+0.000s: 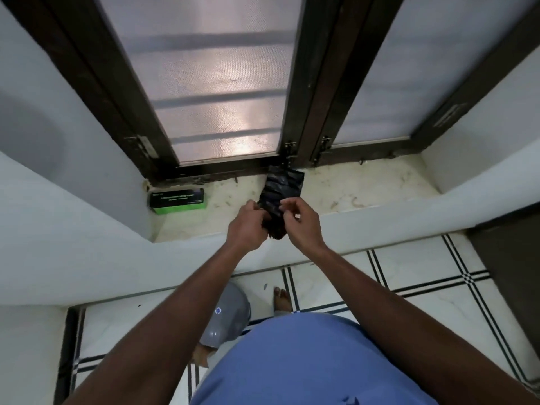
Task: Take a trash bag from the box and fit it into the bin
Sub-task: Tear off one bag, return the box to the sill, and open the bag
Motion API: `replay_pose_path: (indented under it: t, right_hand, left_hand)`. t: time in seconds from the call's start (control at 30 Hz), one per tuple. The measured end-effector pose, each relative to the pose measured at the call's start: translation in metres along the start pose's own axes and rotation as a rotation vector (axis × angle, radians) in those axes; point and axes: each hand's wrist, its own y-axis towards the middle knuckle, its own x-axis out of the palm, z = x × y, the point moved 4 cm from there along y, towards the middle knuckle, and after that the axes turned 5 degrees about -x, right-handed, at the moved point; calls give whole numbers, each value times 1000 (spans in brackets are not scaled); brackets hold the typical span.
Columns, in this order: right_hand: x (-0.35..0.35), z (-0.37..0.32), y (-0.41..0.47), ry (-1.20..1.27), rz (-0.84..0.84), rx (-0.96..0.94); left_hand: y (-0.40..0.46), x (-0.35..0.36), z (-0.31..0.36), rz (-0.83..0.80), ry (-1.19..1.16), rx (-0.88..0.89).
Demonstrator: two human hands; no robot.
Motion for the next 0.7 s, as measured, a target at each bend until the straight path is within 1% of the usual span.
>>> replay_pose_path:
  t: [0.07,0.17,0.2,0.23,0.27,0.33,0.37,0.43,0.5,0.53,0.57,0.6,0.63,0.7]
  right_hand:
    - [-9,6,0,-113,-93,-36]
    - [-11,8,-6,-360,-269,-243]
    - [-7,7,-8,-417,-308,-279]
    - [-3,6,-7,-451,-339,-284]
    - [0,3,-7,-452,-370,-251]
    - [13,-6,-12,-348,-491,-161]
    - [15,-10,-13,-281,-529,-122]
    - [21,-27,-20,-152,-632,-82]
    - [27,-45,-37,62,-781,43]
    - [32,-57,-50,172,-848,118]
    - [35,-68,-61,270,-867,173]
    - [38,-78,-69,353,-829,209]
    - [42,-84,-77,437,-743,242]
    - [54,-96,-92,577,-522,287]
  left_hand:
    - [2,4,-2,27,-236,-78]
    - [-14,-9,-5,-53,-731,-269]
    - [-22,-18,-7,-61,-863,-320]
    - [-32,-29,-12,-36,-967,-375]
    - [-42,-40,-21,4,-1043,-421]
    - [-66,-64,-46,102,-1178,-516]
    - [-74,-73,-57,126,-1245,-553]
    - [-96,-98,-79,231,-1384,-604]
    - [-117,-118,-95,366,-1492,-629]
    - [-128,-125,-98,391,-1524,-617]
    - [-136,-130,-98,364,-1531,-597]
    - [-145,-133,-95,286,-1497,-591]
    - [-157,-132,-92,152,-1419,-593]
    - [-189,-131,-80,-177,-1205,-546]
